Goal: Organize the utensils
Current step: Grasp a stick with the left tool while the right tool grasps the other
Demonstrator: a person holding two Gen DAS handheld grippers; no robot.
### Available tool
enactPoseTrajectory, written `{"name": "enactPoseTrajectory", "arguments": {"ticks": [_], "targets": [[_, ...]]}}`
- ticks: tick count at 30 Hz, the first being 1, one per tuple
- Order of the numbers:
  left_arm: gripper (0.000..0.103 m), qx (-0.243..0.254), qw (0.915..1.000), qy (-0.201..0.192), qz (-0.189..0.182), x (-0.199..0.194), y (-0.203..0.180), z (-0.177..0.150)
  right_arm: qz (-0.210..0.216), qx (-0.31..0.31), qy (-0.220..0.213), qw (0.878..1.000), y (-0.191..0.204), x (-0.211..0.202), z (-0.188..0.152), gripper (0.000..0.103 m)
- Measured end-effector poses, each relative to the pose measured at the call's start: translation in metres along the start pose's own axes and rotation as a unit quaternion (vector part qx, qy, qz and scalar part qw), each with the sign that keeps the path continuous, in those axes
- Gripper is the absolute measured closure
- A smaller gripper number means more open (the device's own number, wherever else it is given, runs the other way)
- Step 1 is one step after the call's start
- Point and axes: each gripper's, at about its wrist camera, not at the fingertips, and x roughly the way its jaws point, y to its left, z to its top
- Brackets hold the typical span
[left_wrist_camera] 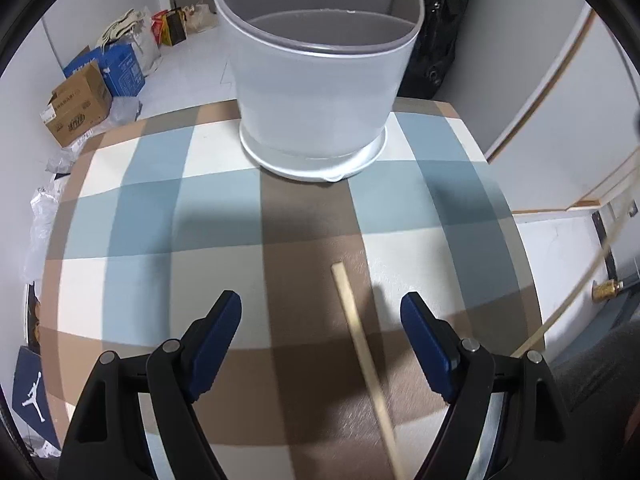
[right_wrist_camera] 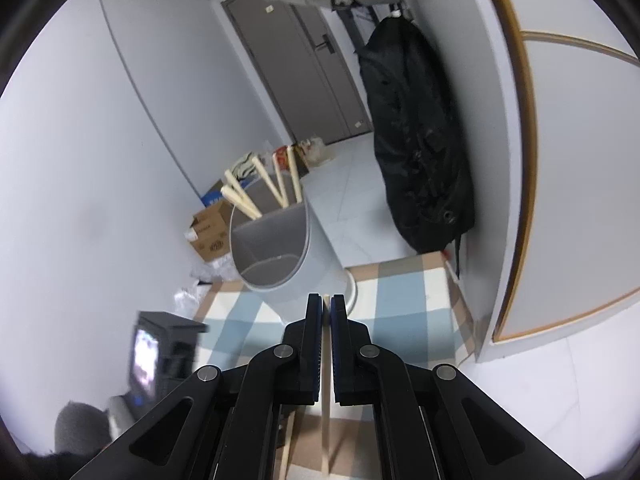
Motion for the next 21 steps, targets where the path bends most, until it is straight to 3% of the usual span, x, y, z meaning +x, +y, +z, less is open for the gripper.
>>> {"name": "enactPoseTrajectory", "arguments": {"ticks": [5, 9, 14, 18, 21], "targets": [[0.054, -0.027, 0.9991, 0.033, -0.004, 0.009, 0.003, 0.006, -0.005, 0.013, -0.020, 1.000, -0.013, -0.014, 0.005, 0.100], [0.067, -0.032, 0.9986, 0.041, -0.006, 0.010, 0.002, 0.008, -0.007, 0.015, -0.025, 1.000, -0.017, -0.019, 0.005, 0.100], [0.098, -0.038, 0.9976, 0.058, -0.005, 0.011, -0.002, 0.014, -0.003, 0.016, -0.030, 0.999, -0.017, -0.022, 0.005, 0.100], [0.100, -0.072, 0.9945, 0.066, -0.037, 0.013, 0.003, 0.012, 0.000, 0.013, -0.030, 0.999, -0.016, -0.022, 0.004, 0.100], [0.101, -0.076, 0.9952, 0.055, -0.030, 0.011, 0.008, 0.013, 0.000, 0.009, -0.032, 0.999, -0.015, -0.023, 0.004, 0.100]]}}
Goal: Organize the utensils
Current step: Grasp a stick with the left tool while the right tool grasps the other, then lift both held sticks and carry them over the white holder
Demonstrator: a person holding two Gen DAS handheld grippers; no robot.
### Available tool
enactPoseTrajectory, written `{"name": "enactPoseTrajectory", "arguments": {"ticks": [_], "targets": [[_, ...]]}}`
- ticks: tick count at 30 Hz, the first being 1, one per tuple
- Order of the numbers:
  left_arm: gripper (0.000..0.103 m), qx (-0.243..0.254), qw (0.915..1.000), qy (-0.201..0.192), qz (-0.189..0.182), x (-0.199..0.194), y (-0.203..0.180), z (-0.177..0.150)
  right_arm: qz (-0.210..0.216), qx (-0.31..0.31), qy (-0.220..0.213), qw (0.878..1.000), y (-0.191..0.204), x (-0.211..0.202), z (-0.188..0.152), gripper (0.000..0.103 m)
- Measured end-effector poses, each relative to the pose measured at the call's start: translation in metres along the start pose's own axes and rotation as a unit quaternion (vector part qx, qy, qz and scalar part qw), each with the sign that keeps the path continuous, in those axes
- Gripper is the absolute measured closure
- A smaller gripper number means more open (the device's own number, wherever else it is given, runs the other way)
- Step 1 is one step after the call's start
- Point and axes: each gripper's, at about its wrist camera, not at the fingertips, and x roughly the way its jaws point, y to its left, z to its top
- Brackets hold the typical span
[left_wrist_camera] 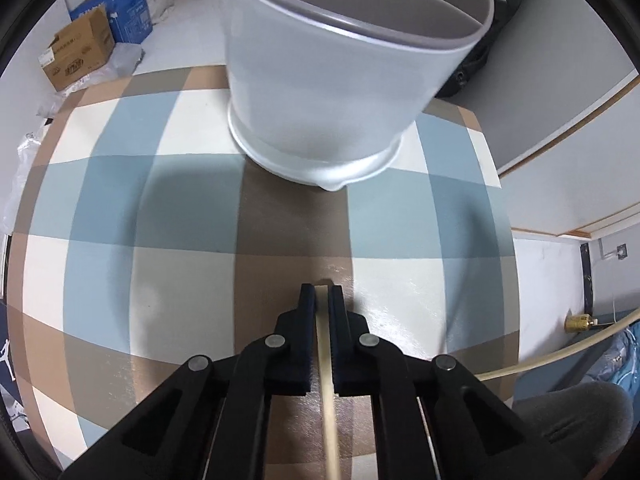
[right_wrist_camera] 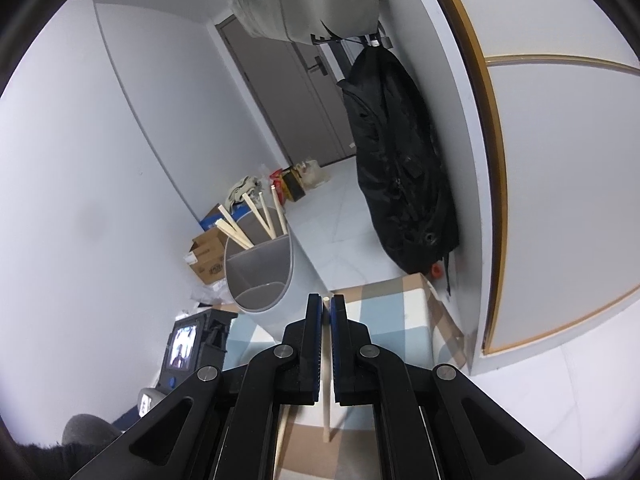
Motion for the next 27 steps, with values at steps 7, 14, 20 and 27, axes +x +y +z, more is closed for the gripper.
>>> {"name": "enactPoseTrajectory", "arguments": {"ticks": [7, 14, 20, 27], "targets": [[0.101, -0.015, 0.9969, -0.076, -0.014, -0.031, 0.001, -0.007, -0.006, -0.002, -0.004, 1.000, -0.001, -0.002, -0.001, 0.100], [0.101, -0.002, 0.9803, -0.194, -0.039, -0.083, -0.004, -0.024, -0.007, -0.015, -0.011, 1.000, 0.005, -0.004, -0.003, 0.100], [0.101, 0.022, 0.9632, -0.264, -0.046, -0.110, 0.000, -0.032, -0.004, -0.037, -0.015, 0.999, 0.020, -0.004, -0.006, 0.100], [0.101, 0.016, 0.9535, -0.294, -0.064, -0.118, 0.027, -0.017, 0.002, -0.055, -0.026, 0.998, 0.033, -0.006, -0.009, 0.100]]}}
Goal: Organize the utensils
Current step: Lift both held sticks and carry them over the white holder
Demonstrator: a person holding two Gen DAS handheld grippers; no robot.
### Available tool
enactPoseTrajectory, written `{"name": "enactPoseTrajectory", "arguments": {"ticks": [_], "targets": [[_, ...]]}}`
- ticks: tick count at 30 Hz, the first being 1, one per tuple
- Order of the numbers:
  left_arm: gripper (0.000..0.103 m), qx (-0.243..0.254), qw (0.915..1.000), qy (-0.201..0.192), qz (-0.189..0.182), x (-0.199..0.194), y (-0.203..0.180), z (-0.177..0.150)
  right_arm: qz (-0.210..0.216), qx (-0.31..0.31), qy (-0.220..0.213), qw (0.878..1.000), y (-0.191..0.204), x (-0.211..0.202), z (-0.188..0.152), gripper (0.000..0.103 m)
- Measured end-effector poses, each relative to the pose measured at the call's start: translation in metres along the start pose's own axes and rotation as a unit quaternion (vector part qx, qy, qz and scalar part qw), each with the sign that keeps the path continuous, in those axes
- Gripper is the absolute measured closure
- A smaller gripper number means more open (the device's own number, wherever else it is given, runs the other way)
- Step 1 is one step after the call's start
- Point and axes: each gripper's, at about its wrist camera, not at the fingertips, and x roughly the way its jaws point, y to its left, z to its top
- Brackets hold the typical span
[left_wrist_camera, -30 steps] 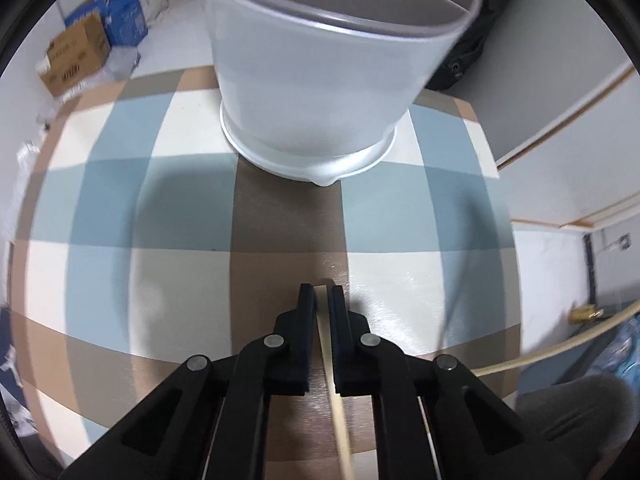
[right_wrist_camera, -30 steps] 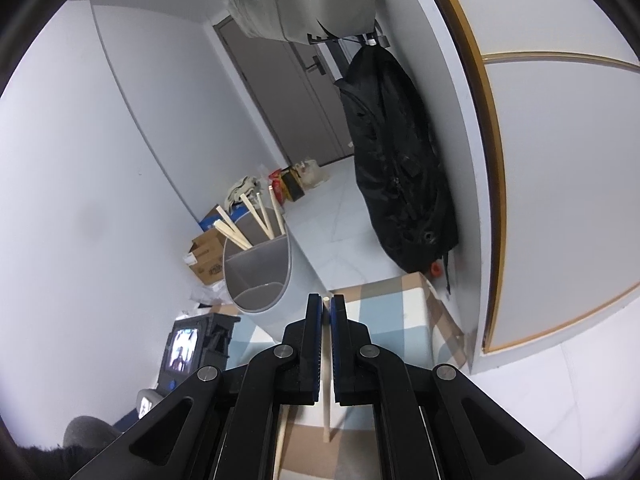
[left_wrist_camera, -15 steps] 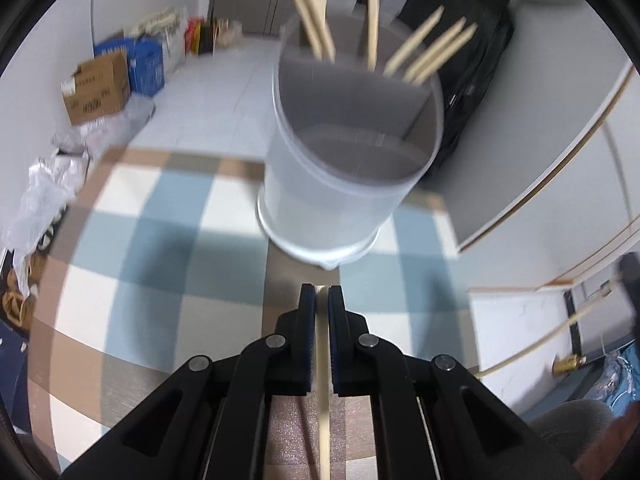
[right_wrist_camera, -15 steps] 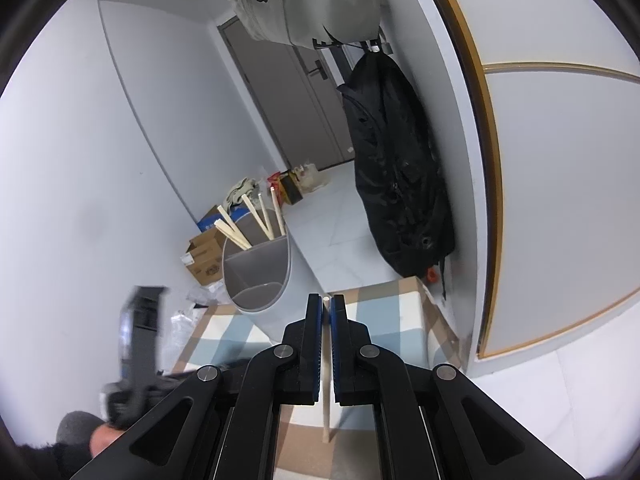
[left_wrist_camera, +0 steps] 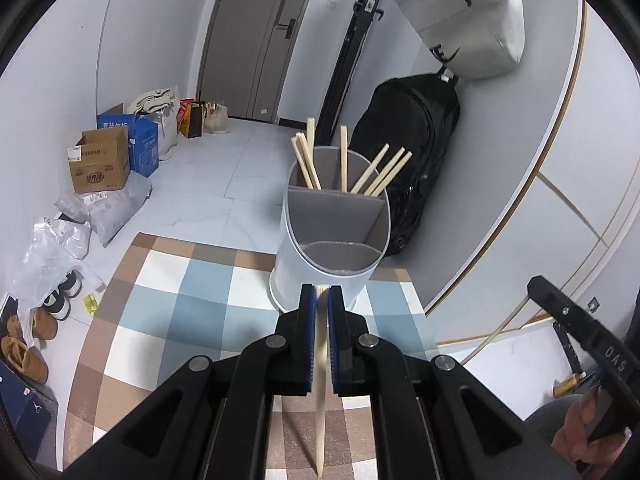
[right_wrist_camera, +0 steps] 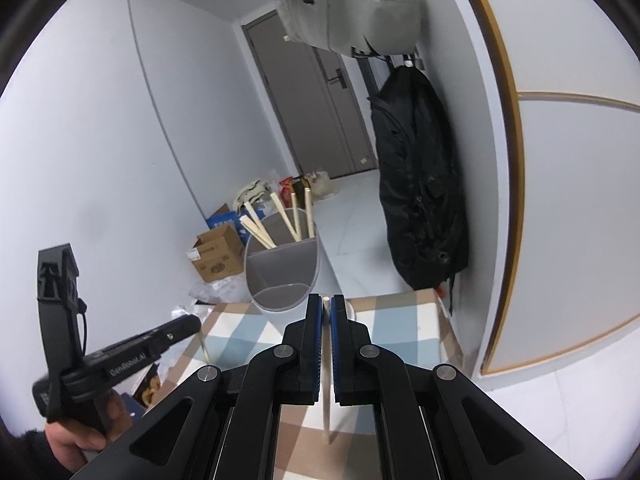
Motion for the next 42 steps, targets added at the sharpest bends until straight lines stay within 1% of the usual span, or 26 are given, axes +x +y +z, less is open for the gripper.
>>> {"name": "enactPoseTrajectory", "arguments": {"ticks": [5, 12, 19, 26, 29, 31, 33, 34, 35, 36, 37, 38, 39, 40, 42], "targets": [[0.101, -0.006, 0.9998, -0.012, -0.012, -0.018, -0.002, 0.003, 0.003, -0.022, -0.004, 1.000, 0.012, -0.001, 0.000, 0.100], [0.101, 0.009, 0.9994, -0.027, -0.021, -0.028, 0.001, 0.007, 0.008, -0.051, -0.004, 0.999, 0.031, -0.001, 0.003, 0.100], [0.103, 0.018, 0.9986, -0.038, -0.031, -0.037, 0.000, 0.015, 0.012, -0.057, -0.004, 0.998, 0.040, 0.001, 0.009, 0.100], [0.103, 0.038, 0.9972, -0.047, -0.043, -0.045, -0.006, 0.026, 0.018, -0.066, -0.013, 0.998, 0.047, 0.002, 0.026, 0.100], [0.103, 0.040, 0.9972, -0.041, -0.047, -0.043, -0.002, 0.027, 0.021, -0.067, -0.013, 0.997, 0.048, 0.003, 0.027, 0.100], [0.103, 0.032, 0.9977, -0.023, -0.056, -0.039, 0.007, 0.024, 0.023, -0.070, -0.007, 0.997, 0.048, 0.006, 0.024, 0.100], [0.103, 0.009, 0.9990, 0.003, -0.043, -0.031, 0.023, 0.021, 0.025, -0.070, -0.001, 0.997, 0.047, 0.009, 0.020, 0.100], [0.103, -0.016, 0.9990, 0.017, -0.037, -0.026, 0.039, 0.016, 0.027, -0.068, 0.003, 0.997, 0.045, 0.012, 0.018, 0.100], [0.098, -0.032, 0.9987, 0.027, -0.030, -0.024, 0.048, 0.013, 0.028, -0.066, 0.006, 0.997, 0.045, 0.013, 0.016, 0.100], [0.092, -0.059, 0.9972, 0.045, -0.014, -0.019, 0.064, 0.006, 0.029, -0.062, 0.010, 0.998, 0.043, 0.016, 0.014, 0.100], [0.075, -0.082, 0.9949, 0.058, -0.003, -0.016, 0.076, 0.000, 0.030, -0.061, 0.013, 0.998, 0.042, 0.018, 0.012, 0.100], [0.059, -0.118, 0.9905, 0.070, 0.007, -0.012, 0.092, -0.009, 0.032, -0.060, 0.018, 0.998, 0.041, 0.021, 0.008, 0.100], [0.054, -0.144, 0.9866, 0.074, 0.017, -0.009, 0.104, -0.015, 0.033, -0.058, 0.022, 0.998, 0.041, 0.024, 0.006, 0.100], [0.053, -0.172, 0.9808, 0.084, 0.037, -0.004, 0.118, -0.024, 0.035, -0.056, 0.026, 0.997, 0.040, 0.027, 0.005, 0.100], [0.053, -0.193, 0.9727, 0.107, 0.071, 0.009, 0.132, -0.031, 0.039, -0.053, 0.035, 0.997, 0.040, 0.034, 0.002, 0.100]]}}
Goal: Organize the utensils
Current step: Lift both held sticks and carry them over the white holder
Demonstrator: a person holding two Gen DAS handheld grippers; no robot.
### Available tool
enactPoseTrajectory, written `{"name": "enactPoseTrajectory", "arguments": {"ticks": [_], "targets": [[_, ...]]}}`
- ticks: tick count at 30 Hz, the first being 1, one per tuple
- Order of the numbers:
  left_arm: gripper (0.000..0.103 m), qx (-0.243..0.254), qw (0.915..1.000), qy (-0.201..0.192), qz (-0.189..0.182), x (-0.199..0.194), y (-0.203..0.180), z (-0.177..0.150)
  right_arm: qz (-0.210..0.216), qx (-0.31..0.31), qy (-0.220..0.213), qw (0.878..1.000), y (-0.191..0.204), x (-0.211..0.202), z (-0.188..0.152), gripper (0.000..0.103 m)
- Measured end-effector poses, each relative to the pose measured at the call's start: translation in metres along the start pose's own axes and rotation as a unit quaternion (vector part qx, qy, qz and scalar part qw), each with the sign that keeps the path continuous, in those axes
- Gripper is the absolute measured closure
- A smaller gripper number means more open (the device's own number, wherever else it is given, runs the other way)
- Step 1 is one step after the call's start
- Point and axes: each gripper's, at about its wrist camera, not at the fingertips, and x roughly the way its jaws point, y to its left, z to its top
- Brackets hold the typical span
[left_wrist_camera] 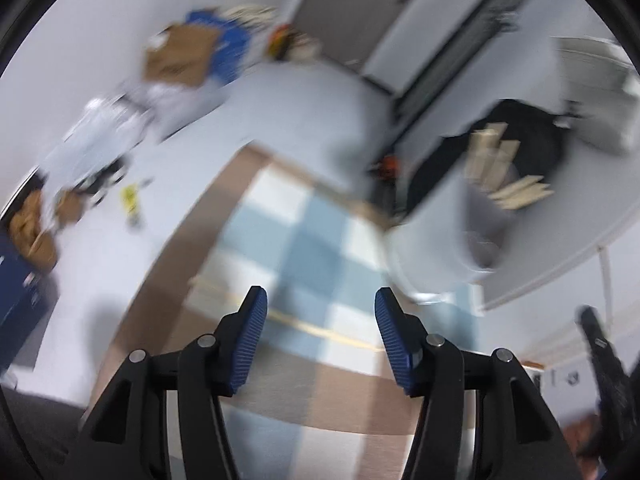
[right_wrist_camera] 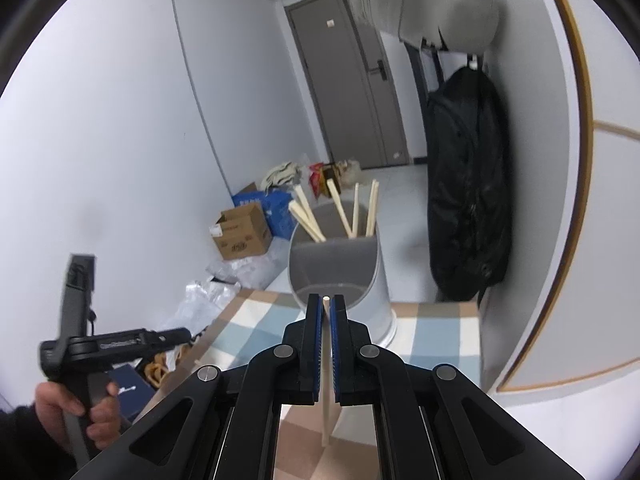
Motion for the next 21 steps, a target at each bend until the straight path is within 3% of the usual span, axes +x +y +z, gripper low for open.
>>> {"name": "enactPoseTrajectory", "arguments": {"ticks": [6, 8, 12, 15, 18, 19, 20, 21], "targets": [[0.053, -0.069, 0.9909, 0.071, 0.091, 0.053, 0.015, 0.015, 0.019, 0.022, 0.002, 1.000, -0.005, 0.007, 0.000, 0.100], [0.053, -0.092, 0.9875, 0.084, 0.097, 0.063, 0.017, 0.017, 0.024, 0.027, 0.004, 0.999, -0.008, 0.009, 0.001, 0.100], [0.053, -0.133, 0.9730, 0.114, 0.150, 0.082, 0.020, 0.022, 0.034, 0.039, 0.001, 0.999, -0.014, 0.008, 0.004, 0.100], [0.054, -0.132, 0.9640, 0.115, 0.200, 0.088, 0.014, 0.026, 0.041, 0.049, 0.001, 0.998, -0.018, 0.007, 0.004, 0.100], [0.070, -0.128, 0.9579, 0.112, 0.232, 0.092, 0.009, 0.029, 0.045, 0.052, 0.000, 0.998, -0.020, 0.007, 0.005, 0.099], [0.085, -0.124, 0.9552, 0.107, 0.246, 0.093, 0.008, 0.030, 0.049, 0.056, 0.000, 0.997, -0.021, 0.007, 0.006, 0.099], [0.092, -0.124, 0.9550, 0.103, 0.249, 0.092, 0.008, 0.029, 0.050, 0.056, 0.000, 0.997, -0.021, 0.006, 0.005, 0.099], [0.095, -0.123, 0.9553, 0.099, 0.250, 0.091, 0.009, 0.029, 0.052, 0.056, 0.000, 0.997, -0.021, 0.005, 0.005, 0.099]]}}
